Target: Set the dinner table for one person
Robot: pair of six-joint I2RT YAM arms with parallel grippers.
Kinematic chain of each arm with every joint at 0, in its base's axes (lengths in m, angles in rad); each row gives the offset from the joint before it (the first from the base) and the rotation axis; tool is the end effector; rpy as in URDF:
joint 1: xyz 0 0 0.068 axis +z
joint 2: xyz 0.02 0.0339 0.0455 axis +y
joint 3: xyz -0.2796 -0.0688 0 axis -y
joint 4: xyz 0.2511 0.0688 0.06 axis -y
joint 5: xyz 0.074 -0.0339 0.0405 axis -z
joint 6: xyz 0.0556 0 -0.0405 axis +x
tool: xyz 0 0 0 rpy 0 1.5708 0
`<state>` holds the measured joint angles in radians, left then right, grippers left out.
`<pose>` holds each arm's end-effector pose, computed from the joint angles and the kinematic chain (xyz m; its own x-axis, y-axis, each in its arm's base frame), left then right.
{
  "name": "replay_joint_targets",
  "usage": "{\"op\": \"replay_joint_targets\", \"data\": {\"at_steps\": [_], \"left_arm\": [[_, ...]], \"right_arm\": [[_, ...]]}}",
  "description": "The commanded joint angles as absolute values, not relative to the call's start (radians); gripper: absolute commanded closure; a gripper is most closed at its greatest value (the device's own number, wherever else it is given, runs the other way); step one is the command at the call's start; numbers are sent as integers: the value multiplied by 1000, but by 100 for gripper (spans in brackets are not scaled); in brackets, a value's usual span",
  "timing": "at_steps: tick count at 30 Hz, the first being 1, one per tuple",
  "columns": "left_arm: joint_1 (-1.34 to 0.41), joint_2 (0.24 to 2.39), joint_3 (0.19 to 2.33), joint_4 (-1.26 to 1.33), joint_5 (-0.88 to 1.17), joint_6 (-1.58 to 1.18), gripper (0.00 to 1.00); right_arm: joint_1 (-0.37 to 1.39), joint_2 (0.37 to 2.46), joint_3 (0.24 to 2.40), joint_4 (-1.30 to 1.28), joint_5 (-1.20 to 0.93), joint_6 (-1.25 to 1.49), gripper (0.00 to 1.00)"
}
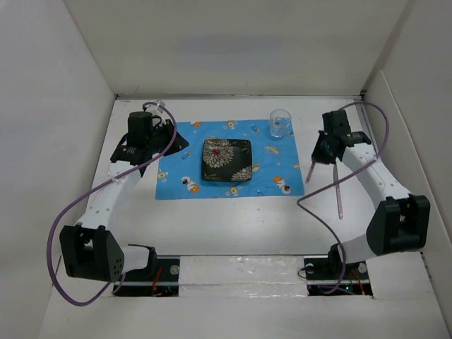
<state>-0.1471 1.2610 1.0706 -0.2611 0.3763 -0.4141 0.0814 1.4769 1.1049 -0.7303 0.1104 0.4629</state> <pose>0.2995 -0.0650 0.3363 -0.5816 -0.2921 -0.7592 0.2506 0.8236 -0.5088 0.3074 0.0189 0.2412 -0.8097 0.3792 -0.4479 0.3692 0.9224 0.1137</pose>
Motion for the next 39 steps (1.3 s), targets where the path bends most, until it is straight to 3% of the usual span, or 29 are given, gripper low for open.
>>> {"op": "replay_joint_targets", "data": {"at_steps": [1,4,7,17,25,39], "left_arm": [[-149,1227,1055,-201,425,-454,88],[-179,1212,1074,-234,375,-451,88],[-281,1183,1100,-316,154,-416,88],[-341,948,1173,-500,-179,-495,80],[-405,827,1223,-479,-203,-503,70],[-405,742,1117,-523,-115,-548,68]], "right_arm": [[224,1393,1322,-744,112,439,100],[372,1456,1460,-756,48,472,100],[522,1558,1551,-718,8,511,100],[808,2010,1974,-653,-90,546,100],[868,2265,2212,-587,-109,603,100],[887,2531,2410,-617,34,745,100]]}}
